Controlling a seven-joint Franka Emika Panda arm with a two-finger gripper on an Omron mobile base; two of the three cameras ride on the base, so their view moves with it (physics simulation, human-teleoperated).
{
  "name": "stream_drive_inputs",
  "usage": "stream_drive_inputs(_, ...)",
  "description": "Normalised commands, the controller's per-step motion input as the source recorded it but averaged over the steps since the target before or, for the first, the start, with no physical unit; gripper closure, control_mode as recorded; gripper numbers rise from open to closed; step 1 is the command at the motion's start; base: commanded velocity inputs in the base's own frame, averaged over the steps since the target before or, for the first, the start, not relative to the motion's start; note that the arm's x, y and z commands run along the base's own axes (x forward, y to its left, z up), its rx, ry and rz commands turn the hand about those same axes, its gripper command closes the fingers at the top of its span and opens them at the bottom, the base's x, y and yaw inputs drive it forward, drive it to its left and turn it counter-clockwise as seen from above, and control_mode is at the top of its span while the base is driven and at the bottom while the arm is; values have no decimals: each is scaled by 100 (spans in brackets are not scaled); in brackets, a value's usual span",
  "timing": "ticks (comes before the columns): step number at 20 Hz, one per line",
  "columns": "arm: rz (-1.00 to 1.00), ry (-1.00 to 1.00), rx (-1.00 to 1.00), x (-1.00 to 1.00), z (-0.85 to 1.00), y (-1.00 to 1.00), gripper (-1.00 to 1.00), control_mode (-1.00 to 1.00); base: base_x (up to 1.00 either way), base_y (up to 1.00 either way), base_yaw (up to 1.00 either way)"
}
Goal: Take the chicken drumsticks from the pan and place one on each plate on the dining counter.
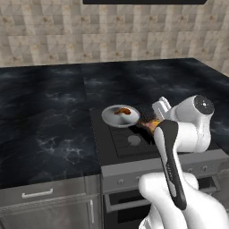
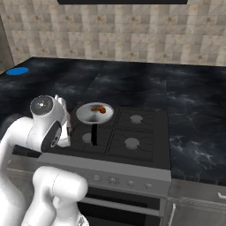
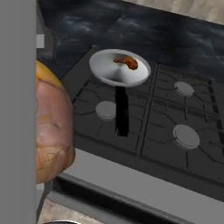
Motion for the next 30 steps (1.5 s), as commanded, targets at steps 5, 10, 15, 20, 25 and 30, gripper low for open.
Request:
stream_drive_inputs(5,-1,27,0,-93,3,-10,100,-100,0,0,0)
stream_drive_inputs(10,0,0,0,0,0,0,100,100,-92,0,0)
stream_drive_inputs(15,0,0,0,0,0,0,100,100,-52,71,0)
stream_drive_inputs(20,0,0,0,0,0,0,100,100,-3,100,-11)
stream_drive_inputs(25,0,0,0,0,0,0,100,100,3,100,-23)
stream_drive_inputs(30,0,0,0,0,0,0,100,100,8,100,-23)
